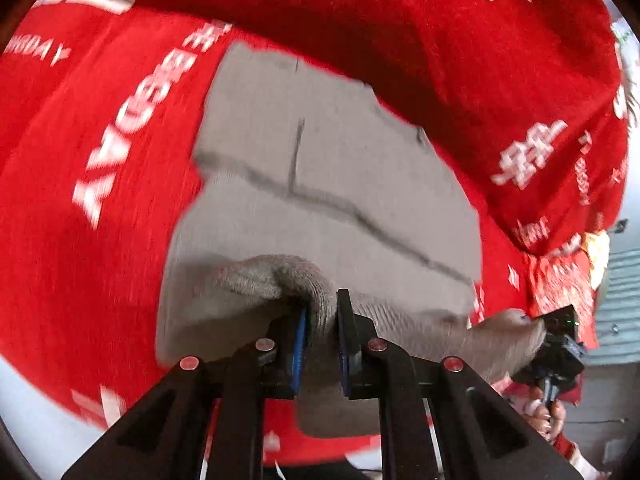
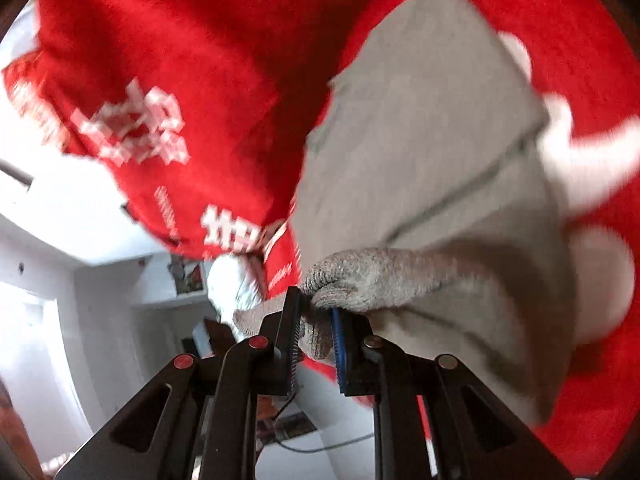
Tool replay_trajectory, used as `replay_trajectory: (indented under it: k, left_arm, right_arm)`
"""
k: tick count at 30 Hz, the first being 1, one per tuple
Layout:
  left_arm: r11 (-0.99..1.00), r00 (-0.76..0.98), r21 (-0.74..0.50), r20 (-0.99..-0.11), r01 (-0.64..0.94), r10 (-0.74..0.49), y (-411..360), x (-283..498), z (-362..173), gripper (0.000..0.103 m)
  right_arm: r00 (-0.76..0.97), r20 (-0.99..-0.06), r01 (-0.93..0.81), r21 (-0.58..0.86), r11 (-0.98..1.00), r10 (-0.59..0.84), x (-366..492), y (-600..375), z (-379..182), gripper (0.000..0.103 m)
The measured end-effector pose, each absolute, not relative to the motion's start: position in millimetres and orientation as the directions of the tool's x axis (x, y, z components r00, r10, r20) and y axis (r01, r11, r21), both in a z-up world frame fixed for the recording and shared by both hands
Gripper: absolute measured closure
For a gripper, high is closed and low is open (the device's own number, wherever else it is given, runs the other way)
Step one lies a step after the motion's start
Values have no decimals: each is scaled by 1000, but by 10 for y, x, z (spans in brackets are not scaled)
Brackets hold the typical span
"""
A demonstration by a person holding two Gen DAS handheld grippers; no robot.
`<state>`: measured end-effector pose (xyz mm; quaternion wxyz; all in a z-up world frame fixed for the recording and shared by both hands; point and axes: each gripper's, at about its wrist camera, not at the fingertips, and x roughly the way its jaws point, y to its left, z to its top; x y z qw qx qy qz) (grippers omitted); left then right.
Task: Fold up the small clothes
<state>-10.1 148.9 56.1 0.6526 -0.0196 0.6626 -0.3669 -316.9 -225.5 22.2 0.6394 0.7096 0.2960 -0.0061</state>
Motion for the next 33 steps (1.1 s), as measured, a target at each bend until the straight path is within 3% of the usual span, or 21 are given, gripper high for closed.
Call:
replay_trajectory:
  k: [7, 12, 14, 16, 18, 19, 20, 25, 27, 33]
  left_arm:
    - [807, -101, -365, -927, 465, -361, 815, 170, 272, 83]
    - [822, -133, -340, -940, 457, -315, 688, 254, 293, 83]
    - [823, -135, -328, -944, 463, -300, 592, 254, 327, 83]
    - [819, -126, -305, -952, 487, -279, 567, 214, 423, 82]
    - [814, -96, -264, -963, 518, -251, 472, 132, 517, 52]
    - [816, -53, -225, -971, 533, -233, 458, 107, 577, 19]
    - [817, 3, -180, -976, 547, -217, 436, 87, 646, 8]
    - [777, 111, -70, -978, 626, -177, 320, 27, 815, 8]
    - [721, 142, -16, -977, 693, -158, 286, -37, 823, 8]
    - [562, 113, 25, -986, 827, -122, 171, -244, 554, 8]
  right_arm:
    - [850, -392, 466, 871, -153, 352, -3096, -2734, -100, 84]
    - [788, -465, 532, 844, -66, 404, -3076, -2863, -16, 83]
    - [743, -516, 570, 822, 2, 425, -3047, -2881, 31, 76]
    - [697, -564, 599, 798, 74, 442, -3001, -2874, 70, 57]
    - [667, -593, 610, 782, 126, 451, -2979, -2867, 95, 51]
    - [652, -608, 616, 773, 152, 452, -2952, -2864, 111, 51]
    - [642, -621, 621, 765, 170, 450, -2930, -2865, 118, 51]
    - [593, -709, 653, 701, 288, 381, -2805, -2902, 252, 50]
    - [561, -753, 670, 657, 346, 344, -2748, -2913, 299, 44]
    - [473, -838, 718, 545, 433, 271, -2624, -2900, 286, 44]
